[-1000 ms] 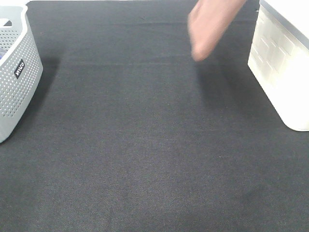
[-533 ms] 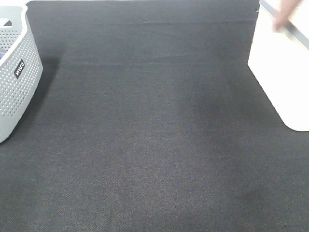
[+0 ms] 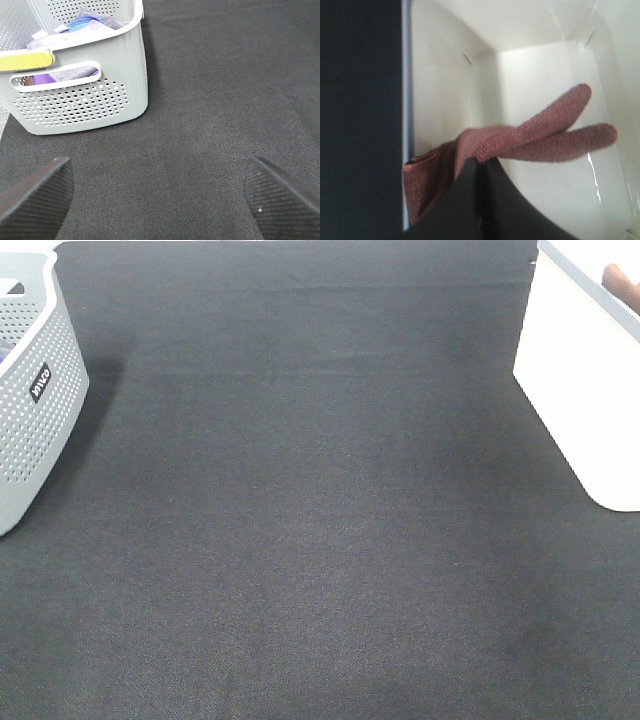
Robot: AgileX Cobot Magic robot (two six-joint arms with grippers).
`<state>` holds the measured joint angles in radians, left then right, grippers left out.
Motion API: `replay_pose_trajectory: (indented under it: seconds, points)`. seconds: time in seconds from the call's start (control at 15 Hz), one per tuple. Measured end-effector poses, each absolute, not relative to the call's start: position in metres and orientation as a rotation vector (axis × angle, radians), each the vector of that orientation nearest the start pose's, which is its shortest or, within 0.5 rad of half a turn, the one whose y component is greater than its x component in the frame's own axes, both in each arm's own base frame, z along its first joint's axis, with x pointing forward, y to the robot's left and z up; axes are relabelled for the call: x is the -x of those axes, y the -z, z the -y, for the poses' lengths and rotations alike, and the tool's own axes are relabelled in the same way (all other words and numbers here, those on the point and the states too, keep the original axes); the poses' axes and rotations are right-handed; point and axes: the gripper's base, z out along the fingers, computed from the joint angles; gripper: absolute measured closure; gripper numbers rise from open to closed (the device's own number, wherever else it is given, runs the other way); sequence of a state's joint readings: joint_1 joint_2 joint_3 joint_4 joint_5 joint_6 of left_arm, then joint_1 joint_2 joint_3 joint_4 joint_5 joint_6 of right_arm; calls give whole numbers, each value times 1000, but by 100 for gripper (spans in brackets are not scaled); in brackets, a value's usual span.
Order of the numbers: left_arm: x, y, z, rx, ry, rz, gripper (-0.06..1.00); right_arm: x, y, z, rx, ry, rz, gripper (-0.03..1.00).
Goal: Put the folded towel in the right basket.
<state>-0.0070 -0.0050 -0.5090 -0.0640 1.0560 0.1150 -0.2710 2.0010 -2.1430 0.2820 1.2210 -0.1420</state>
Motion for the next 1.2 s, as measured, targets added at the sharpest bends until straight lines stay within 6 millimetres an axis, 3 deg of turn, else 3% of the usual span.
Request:
replay_pose_trajectory:
  seconds: [0.13,0.27,0.33,0.53,0.6,0.8,1.2]
  points:
    - [7,-280,5,-127,8,-2020,7,-442,-344,101,-208,-184,-2568,97]
    - [7,-280,5,-127,8,-2020,7,-448,-330,105,-235,-162,-2602,90]
    - [7,-280,5,-127,8,-2020,7,-449,-327,106,-240,-158,-2609,81]
    - [7,-280,5,-127,8,-2020,7,-449,-328,105,-266,-183,-2603,36]
    - [7,-280,5,-127,8,-2020,7,-448,-331,102,-270,-217,-2591,26]
    - [7,-280,5,-127,8,-2020,7,-442,-355,73,-188,-286,-2537,19]
    - [7,-280,5,-127,8,-2020,7,-425,-394,-30,130,-283,-2484,19]
